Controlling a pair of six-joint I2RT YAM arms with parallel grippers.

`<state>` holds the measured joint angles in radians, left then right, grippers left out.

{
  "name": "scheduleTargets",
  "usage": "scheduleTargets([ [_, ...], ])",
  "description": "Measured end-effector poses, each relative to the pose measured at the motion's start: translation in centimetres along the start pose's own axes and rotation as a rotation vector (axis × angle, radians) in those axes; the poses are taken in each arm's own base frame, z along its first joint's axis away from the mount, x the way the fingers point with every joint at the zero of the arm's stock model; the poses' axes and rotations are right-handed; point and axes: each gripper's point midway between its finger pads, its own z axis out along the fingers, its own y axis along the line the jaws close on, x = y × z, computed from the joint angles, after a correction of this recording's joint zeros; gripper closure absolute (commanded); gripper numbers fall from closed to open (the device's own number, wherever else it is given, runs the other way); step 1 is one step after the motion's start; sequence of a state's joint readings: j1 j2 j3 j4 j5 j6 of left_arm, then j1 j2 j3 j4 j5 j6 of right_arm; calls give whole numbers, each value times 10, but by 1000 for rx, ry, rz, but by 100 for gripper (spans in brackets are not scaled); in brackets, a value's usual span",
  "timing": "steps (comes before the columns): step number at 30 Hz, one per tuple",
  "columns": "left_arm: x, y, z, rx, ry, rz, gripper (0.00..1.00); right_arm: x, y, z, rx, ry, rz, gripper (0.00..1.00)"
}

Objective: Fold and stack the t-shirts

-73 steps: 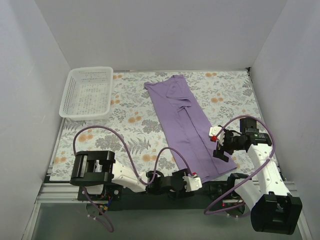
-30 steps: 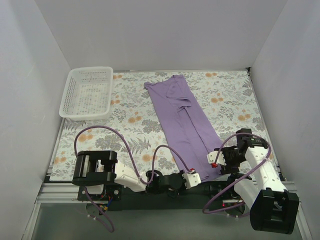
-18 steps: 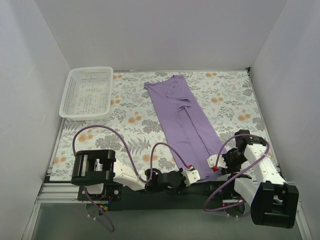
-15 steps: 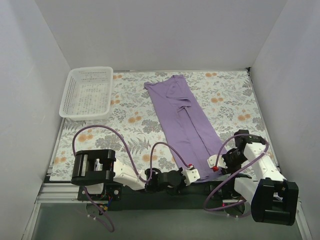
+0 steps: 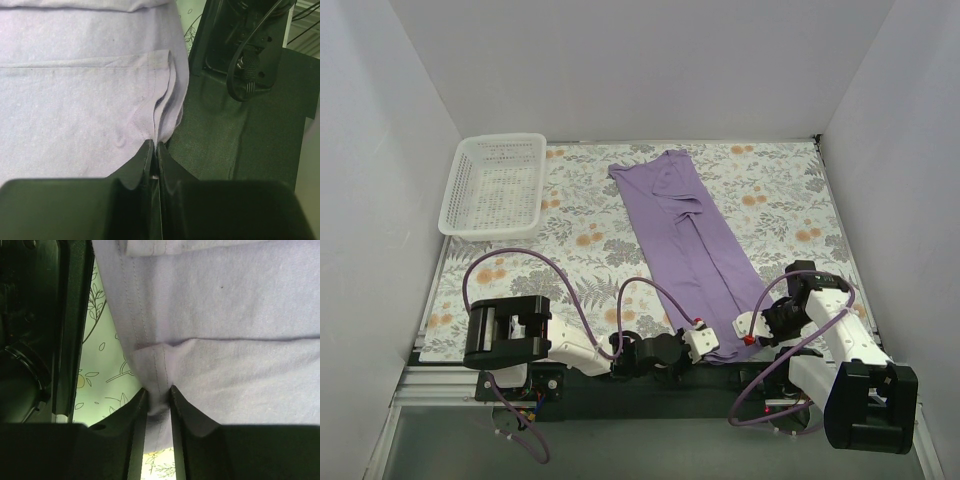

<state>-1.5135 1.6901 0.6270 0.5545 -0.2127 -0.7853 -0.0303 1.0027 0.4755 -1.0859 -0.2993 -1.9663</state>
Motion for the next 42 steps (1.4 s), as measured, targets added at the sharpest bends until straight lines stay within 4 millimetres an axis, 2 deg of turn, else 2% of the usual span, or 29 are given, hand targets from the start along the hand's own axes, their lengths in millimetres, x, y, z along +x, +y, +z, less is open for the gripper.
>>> scheduleTargets([
  [4,0,-2,0,11,2,-7,100,0,-2,0,9,-2,5,78],
  [5,0,-3,0,14,2,-8,100,0,-3,0,14,-3,7,98],
  [18,1,7,-2,12,-3,-69,100,-3,-13,-6,29,-25,47,99],
  [30,-15,26,-13,-3,-65,-148,100,-21,-49,-32,106,-115,85,99],
  [42,-38,62,-24,-27,-131,-222,100,-47,-86,-42,99,-211,150,99],
])
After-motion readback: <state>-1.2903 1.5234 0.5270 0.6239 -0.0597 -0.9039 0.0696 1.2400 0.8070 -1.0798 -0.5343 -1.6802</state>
